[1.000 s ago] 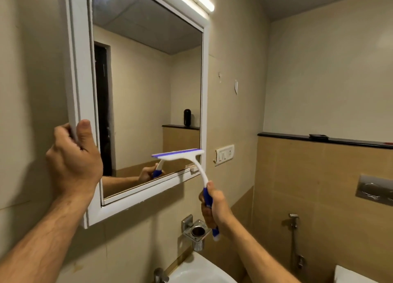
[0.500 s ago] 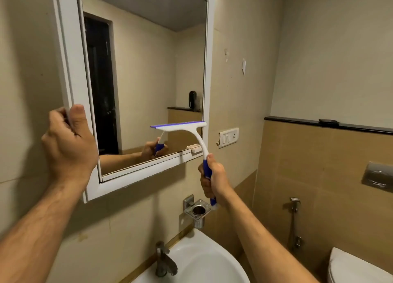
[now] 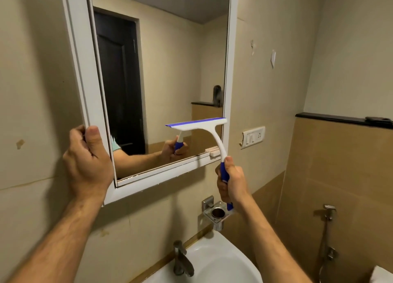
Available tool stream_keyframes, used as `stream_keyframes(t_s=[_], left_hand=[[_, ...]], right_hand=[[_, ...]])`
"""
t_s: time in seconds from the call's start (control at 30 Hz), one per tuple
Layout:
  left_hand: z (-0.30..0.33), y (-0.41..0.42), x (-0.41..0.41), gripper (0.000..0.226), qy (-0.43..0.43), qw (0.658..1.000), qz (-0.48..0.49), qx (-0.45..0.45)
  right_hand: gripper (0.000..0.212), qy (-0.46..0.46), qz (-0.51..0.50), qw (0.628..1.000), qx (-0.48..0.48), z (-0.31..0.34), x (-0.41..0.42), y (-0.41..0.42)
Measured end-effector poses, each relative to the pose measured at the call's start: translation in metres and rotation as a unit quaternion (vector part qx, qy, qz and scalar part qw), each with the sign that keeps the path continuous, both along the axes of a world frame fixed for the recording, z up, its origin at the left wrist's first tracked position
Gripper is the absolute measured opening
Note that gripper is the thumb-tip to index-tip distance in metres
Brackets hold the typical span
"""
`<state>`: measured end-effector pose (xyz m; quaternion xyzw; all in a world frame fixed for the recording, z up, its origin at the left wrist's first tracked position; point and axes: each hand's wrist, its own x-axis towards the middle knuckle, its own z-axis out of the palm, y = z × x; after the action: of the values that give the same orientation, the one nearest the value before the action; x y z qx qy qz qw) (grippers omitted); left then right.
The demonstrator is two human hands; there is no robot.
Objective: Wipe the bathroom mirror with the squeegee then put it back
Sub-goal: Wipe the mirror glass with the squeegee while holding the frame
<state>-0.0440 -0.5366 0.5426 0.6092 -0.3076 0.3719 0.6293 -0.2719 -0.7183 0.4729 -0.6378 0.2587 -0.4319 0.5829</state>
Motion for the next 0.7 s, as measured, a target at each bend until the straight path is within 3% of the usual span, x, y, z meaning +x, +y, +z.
stream_keyframes(t_s=[0.2, 0.43, 0.7], left_hand=[[-0.002, -0.002, 0.001, 0.048, 0.007, 1.0, 0.014, -0.01], [-0.003, -0.004, 0.003, 0.05, 0.005, 1.0, 0.027, -0.008], [-0.003, -0.003, 0.002, 0.046, 0.008, 0.999, 0.038, -0.001]], right_hand=[[0.055, 0.034, -0.009, 0.999, 0.013, -0.056, -0.016, 0.014], [0.051, 0.025, -0.012, 1.0, -0.013, -0.013, -0.01, 0.0], [0.052, 0.043, 0.0, 0.999, -0.008, -0.054, -0.016, 0.006]])
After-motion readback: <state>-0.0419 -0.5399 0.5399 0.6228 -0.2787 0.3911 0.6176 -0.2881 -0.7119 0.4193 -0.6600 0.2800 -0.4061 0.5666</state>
